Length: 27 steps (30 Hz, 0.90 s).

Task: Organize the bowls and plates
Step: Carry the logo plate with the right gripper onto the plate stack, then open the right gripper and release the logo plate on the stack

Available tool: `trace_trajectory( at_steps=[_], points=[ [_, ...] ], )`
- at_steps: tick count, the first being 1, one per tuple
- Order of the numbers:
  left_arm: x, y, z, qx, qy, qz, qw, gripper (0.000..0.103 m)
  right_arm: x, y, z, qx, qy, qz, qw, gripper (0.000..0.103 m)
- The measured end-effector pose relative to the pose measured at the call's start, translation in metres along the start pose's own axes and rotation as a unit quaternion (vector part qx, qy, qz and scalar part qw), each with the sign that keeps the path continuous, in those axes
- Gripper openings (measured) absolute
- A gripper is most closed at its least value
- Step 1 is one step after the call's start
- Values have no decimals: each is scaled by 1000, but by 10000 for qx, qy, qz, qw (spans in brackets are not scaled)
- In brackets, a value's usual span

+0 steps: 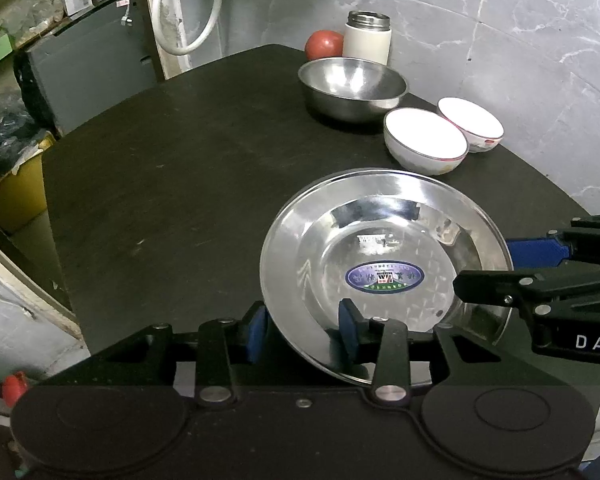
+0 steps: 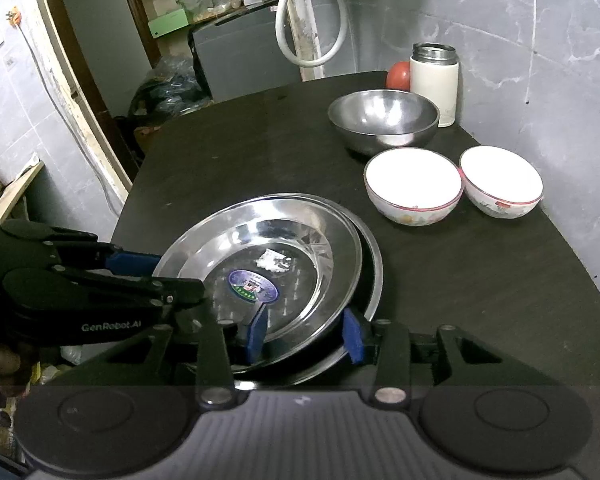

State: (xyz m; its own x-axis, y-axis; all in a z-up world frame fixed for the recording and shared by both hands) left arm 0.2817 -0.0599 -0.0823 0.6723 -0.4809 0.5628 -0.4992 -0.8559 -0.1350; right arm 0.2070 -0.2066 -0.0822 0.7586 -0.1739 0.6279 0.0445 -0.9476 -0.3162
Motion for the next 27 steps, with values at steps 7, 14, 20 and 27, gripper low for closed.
trace_trajectory(
  at_steps=[7, 14, 20, 27],
  points=[
    [1, 2, 2, 13, -14, 90, 10000, 45, 1, 0, -3, -125, 90, -9, 9999, 56],
    [2, -2, -2, 80, 31, 68, 9999, 65, 2, 3, -4, -175, 150, 35, 9997, 68],
    [3, -7, -5, 427, 42, 88, 9990, 95, 3, 7, -5, -203, 209, 143, 9995, 89],
    [5, -16, -6, 524, 91, -33, 9986, 102, 5, 13, -6, -230, 295, 345, 9987, 103]
  ],
)
Point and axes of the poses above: each gripper's, at about its wrist camera, not at the fingertips, and z roughly the way its jaws point, y to its right, x to its top, the point moved 3 cm from there along z, roughly the way its jaws point, and after that the axes turned 13 degrees about z, right-handed, at the moved point
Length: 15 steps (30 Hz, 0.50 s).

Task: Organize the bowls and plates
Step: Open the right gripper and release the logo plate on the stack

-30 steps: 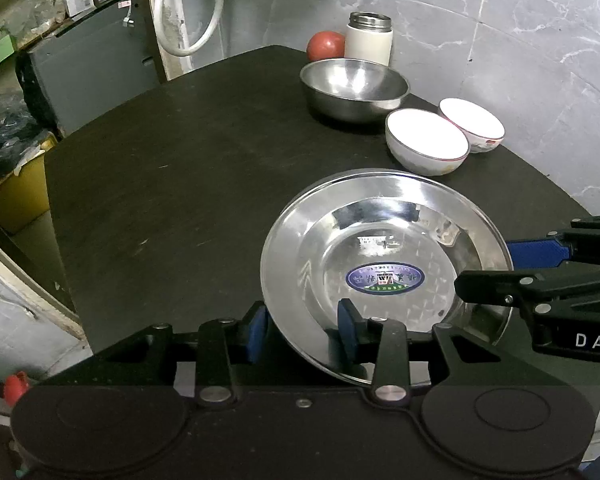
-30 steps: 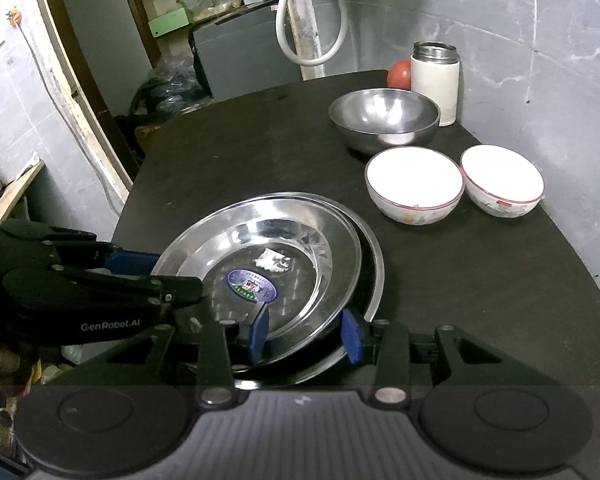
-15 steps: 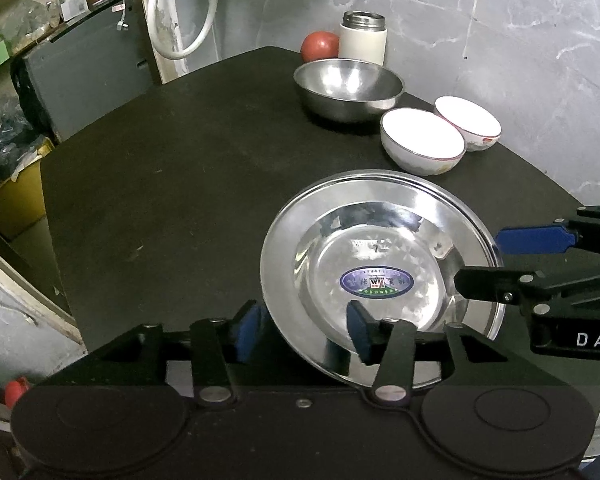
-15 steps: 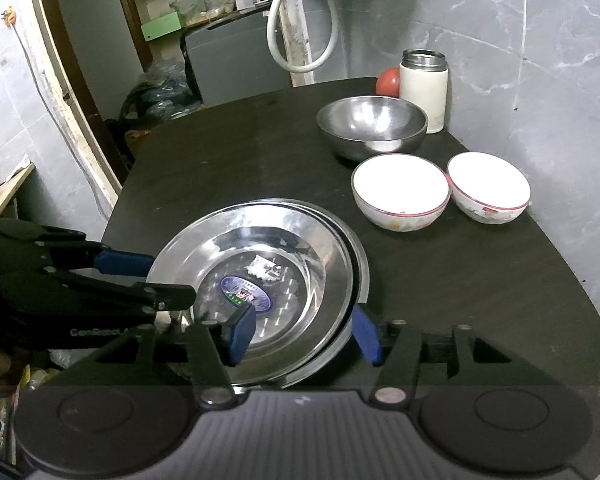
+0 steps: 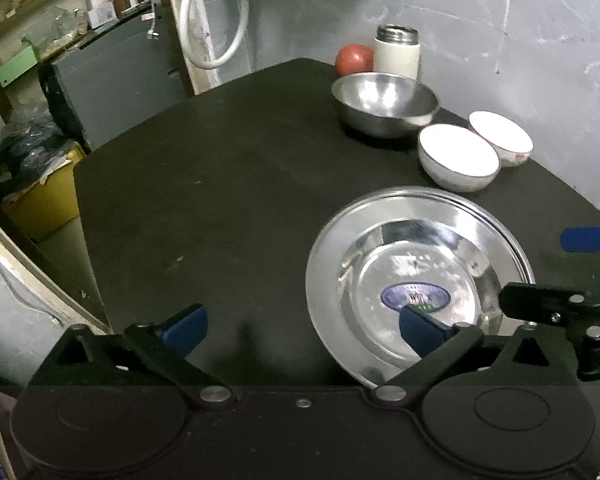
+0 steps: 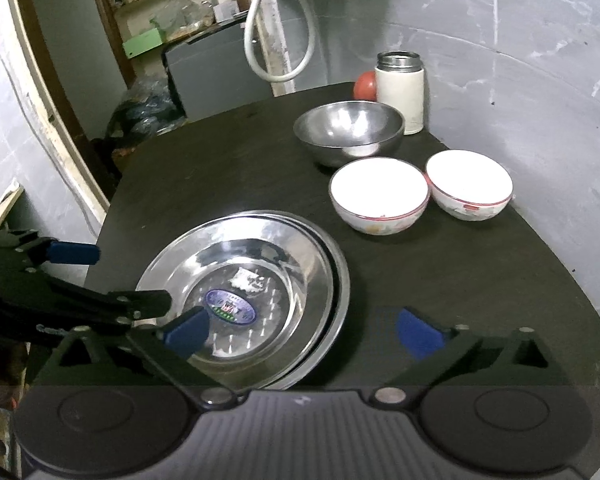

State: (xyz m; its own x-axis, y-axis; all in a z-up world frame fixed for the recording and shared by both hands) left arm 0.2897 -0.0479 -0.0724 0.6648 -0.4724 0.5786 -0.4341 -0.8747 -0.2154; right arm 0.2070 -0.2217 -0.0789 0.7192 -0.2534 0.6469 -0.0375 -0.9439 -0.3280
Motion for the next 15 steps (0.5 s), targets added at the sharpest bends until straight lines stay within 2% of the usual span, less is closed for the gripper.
trace_trajectory(
  at_steps=[6, 10, 15],
  points=[
    [7, -11, 2, 69, 130, -177, 9997, 102, 1, 7, 0, -143, 188, 107, 9997, 103],
    [12, -21, 15, 225, 17, -242, 9995, 102, 3, 10, 3, -276, 284, 55, 9992, 103],
    [24, -33, 31, 190, -4, -307, 9993, 102, 7, 16, 5, -422, 392, 106, 9983, 103]
  ],
)
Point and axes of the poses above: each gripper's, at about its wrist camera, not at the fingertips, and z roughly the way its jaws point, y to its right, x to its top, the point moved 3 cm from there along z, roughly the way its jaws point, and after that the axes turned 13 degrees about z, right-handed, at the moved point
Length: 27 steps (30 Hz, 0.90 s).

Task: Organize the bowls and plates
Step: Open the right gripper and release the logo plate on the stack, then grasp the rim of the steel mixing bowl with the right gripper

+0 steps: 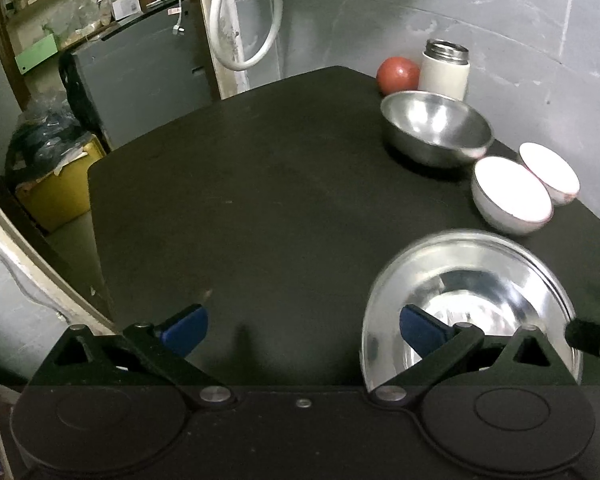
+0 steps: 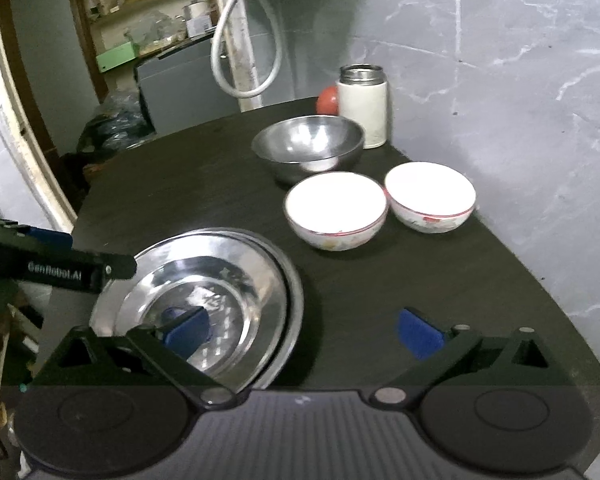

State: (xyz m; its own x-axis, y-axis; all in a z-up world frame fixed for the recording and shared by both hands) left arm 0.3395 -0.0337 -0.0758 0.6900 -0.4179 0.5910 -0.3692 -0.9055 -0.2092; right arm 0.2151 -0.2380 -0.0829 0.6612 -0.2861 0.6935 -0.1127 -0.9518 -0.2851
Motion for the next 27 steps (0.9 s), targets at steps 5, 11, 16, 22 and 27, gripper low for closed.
trace_trajectory(
  at_steps=[5, 11, 16, 22, 27],
  points=[
    [29, -8, 21, -95, 182, -87, 9998, 102, 14, 7, 6, -141, 254, 112, 9995, 103],
    [85, -11, 54, -264, 514, -261, 9980, 102, 53, 14, 29, -120, 513, 434, 9977, 103],
    [126, -8, 83, -372, 670, -489, 9959, 102, 91, 15, 60, -296, 664, 337, 9968, 103],
    [152, -1, 114, -618, 610, -1027, 9909, 102, 126, 14, 97, -497, 710, 49, 9962, 103],
    [161, 3, 131, -520, 354, -997, 9930, 101, 140, 12, 119, -571, 677, -42, 9961, 102]
  ],
)
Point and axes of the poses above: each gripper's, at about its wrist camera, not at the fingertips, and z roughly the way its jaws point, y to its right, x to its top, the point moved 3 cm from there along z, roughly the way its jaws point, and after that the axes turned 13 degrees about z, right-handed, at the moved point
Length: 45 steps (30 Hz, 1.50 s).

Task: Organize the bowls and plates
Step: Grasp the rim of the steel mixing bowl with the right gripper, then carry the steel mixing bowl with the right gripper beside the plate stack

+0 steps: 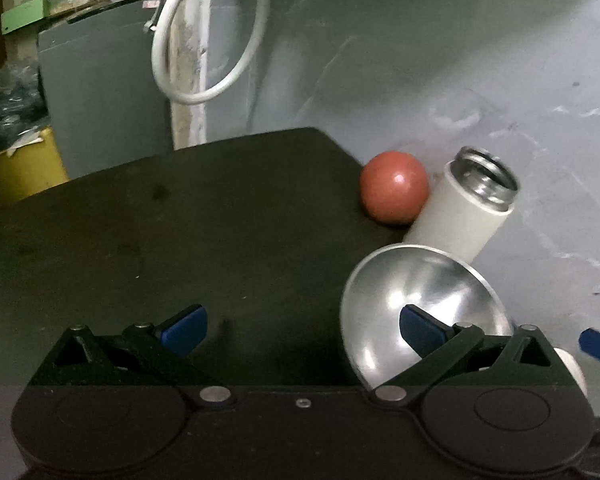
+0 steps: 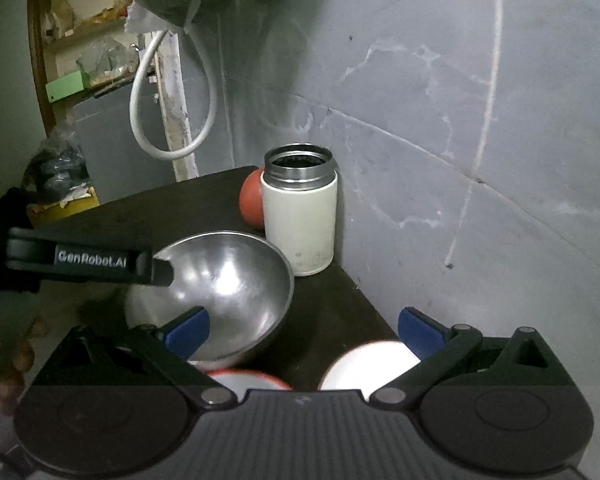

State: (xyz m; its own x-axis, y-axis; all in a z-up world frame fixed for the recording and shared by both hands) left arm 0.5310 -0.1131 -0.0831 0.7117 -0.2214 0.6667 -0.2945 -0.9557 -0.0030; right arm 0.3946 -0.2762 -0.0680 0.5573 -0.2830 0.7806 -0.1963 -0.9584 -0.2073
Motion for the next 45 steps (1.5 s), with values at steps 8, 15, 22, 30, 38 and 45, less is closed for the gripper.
trace_trajectory(
  at_steps=[8, 15, 22, 30, 38, 45],
  points=[
    [-4, -8, 9, -84, -122, -268, 9995, 79, -3, -5, 15, 25, -185, -80, 9998, 81],
    [-6, 1, 5, -477, -11, -175, 9987, 22, -5, -10, 23, 184, -294, 17, 9994, 45],
    [-9, 6, 2, -604, 6, -149, 9981, 9, -4, -14, 27, 240, -355, 77, 9991, 26],
    [-13, 2, -14, -460, 124, -104, 9988, 9, -7, -14, 14, 510, -296, 201, 9981, 22],
    [-14, -1, -54, -452, 544, -200, 9973, 9, 4, -15, -19, 928, 53, 407, 9948, 22],
    [-21, 17, -94, -539, 754, -54, 9957, 9, 5, -1, -60, 1084, 205, 437, 9929, 22]
  ],
)
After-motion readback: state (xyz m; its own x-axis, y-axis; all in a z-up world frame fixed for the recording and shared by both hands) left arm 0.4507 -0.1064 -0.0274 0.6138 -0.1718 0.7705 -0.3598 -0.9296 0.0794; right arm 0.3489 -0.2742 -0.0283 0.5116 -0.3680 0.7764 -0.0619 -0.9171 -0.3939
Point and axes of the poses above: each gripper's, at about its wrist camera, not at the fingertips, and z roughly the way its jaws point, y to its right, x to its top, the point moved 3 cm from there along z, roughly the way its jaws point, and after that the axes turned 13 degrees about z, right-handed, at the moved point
